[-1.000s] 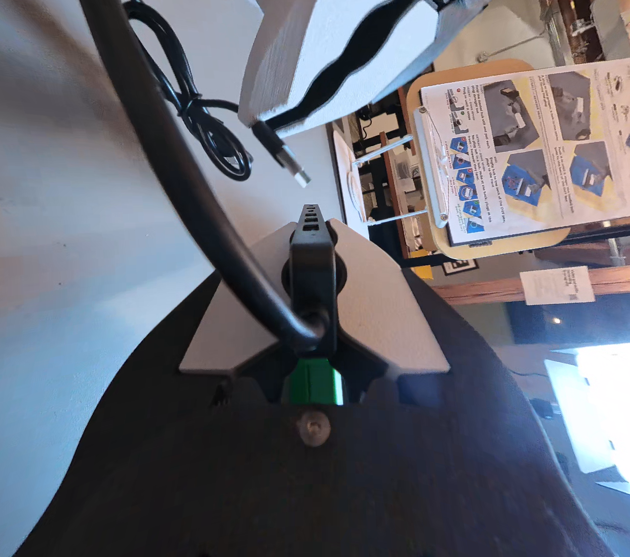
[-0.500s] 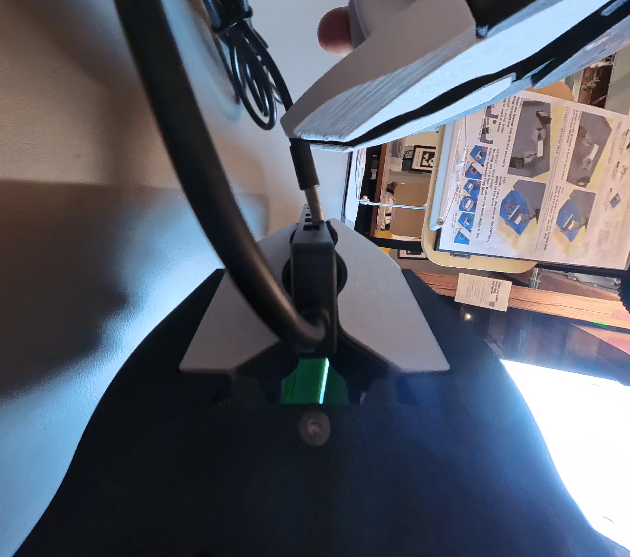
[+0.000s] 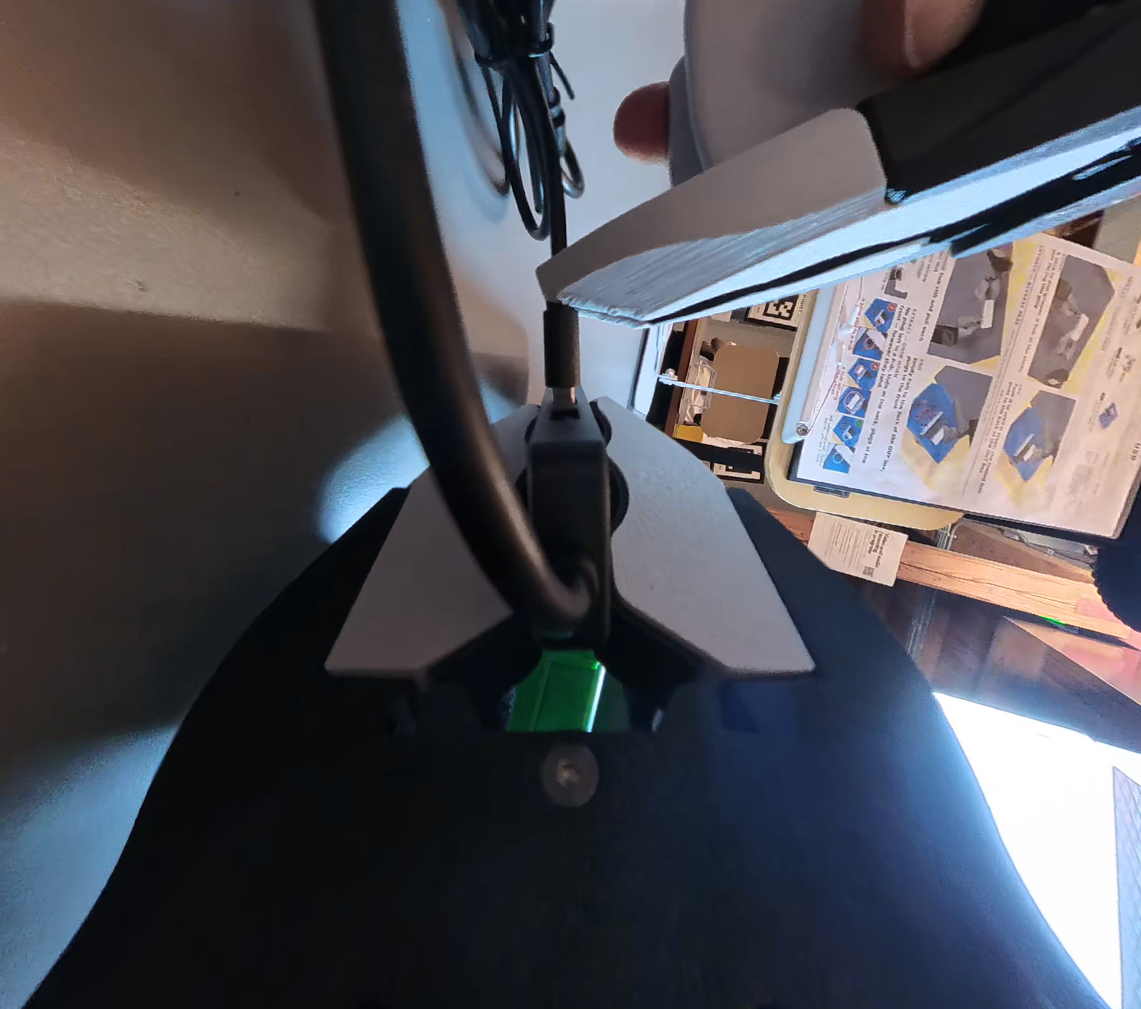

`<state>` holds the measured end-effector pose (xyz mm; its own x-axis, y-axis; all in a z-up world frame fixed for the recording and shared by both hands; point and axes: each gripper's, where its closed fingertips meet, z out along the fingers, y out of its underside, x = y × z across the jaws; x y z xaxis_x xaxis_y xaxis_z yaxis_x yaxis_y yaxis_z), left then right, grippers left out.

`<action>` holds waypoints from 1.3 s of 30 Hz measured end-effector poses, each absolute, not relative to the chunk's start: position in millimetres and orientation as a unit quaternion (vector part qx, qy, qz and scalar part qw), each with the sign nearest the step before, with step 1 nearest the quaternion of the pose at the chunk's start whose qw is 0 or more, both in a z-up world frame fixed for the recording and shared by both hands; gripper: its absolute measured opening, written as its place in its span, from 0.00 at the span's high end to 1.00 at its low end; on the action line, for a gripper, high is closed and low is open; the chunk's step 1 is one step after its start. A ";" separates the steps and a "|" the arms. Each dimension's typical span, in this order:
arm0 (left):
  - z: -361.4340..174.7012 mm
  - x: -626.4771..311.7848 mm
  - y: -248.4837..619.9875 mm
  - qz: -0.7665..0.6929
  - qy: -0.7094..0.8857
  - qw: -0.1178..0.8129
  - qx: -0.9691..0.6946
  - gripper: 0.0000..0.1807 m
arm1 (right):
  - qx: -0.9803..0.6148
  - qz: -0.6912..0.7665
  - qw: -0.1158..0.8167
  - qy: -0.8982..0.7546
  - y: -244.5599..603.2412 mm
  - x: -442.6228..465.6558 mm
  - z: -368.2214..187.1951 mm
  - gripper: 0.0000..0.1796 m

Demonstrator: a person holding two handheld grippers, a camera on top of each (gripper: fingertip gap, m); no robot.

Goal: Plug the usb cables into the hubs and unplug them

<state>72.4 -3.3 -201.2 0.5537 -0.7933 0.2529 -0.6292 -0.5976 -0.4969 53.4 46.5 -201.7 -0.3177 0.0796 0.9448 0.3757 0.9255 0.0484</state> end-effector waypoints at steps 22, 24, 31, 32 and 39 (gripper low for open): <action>-54.9 -58.0 5.7 -0.062 0.213 0.705 -0.673 0.98 | -0.436 0.120 0.651 -0.610 142.2 102.6 -43.0 0.93; -68.9 -73.5 -3.4 -0.037 0.198 0.698 -0.687 0.98 | -0.487 0.068 0.623 -0.609 181.1 110.3 -29.1 0.93; -89.4 -79.4 -17.6 -0.026 0.194 0.686 -0.701 0.98 | -0.612 -0.157 0.450 -0.631 324.1 111.0 -54.7 0.93; -90.5 -79.5 -17.4 -0.017 0.198 0.684 -0.702 0.98 | -0.627 -0.161 0.418 -0.638 334.4 107.3 -70.0 0.93; -96.8 -91.1 -16.8 -0.022 0.172 0.682 -0.710 0.92 | -0.708 -0.007 0.302 -0.639 322.1 65.7 -122.9 0.74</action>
<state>-91.1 -16.8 -96.8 0.9396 -0.2755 -0.2032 -0.2142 -0.0101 -0.9767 65.7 322.1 -122.9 0.1839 0.8999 0.3955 0.9079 -0.0014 -0.4191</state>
